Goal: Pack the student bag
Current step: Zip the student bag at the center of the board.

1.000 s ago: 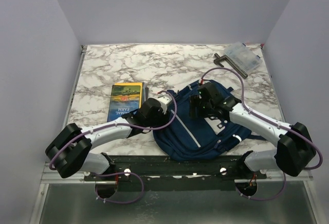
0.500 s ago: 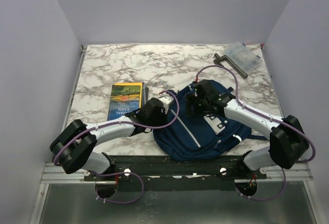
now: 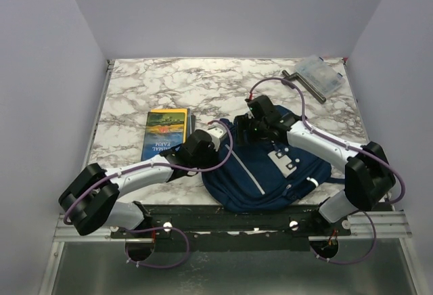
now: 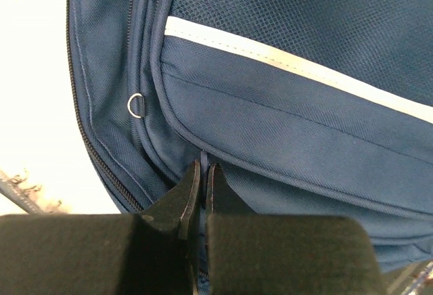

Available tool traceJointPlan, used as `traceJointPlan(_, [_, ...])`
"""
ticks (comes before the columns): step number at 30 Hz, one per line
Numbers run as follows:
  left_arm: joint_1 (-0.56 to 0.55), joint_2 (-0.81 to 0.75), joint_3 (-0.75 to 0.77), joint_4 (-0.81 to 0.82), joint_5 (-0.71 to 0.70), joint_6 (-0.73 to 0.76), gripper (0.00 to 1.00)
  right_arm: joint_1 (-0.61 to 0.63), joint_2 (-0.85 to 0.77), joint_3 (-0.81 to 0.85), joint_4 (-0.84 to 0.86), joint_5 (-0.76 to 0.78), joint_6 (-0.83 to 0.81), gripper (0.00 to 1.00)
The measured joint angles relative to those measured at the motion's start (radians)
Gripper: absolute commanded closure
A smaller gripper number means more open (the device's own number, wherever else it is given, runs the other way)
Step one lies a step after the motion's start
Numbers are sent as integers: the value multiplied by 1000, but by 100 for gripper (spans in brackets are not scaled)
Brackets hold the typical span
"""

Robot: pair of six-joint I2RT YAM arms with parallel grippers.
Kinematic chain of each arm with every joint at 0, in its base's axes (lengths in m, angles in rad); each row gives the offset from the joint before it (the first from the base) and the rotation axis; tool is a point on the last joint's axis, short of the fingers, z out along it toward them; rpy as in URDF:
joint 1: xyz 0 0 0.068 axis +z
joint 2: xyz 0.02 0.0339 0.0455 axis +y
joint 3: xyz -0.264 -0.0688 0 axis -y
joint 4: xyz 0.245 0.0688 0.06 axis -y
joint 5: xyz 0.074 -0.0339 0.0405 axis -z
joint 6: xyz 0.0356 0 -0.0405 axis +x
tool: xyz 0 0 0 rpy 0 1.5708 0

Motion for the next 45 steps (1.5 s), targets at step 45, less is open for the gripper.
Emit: traceJointPlan(45, [-38, -2, -130, 227, 55, -260, 100, 140, 207, 46, 51, 360, 305, 29])
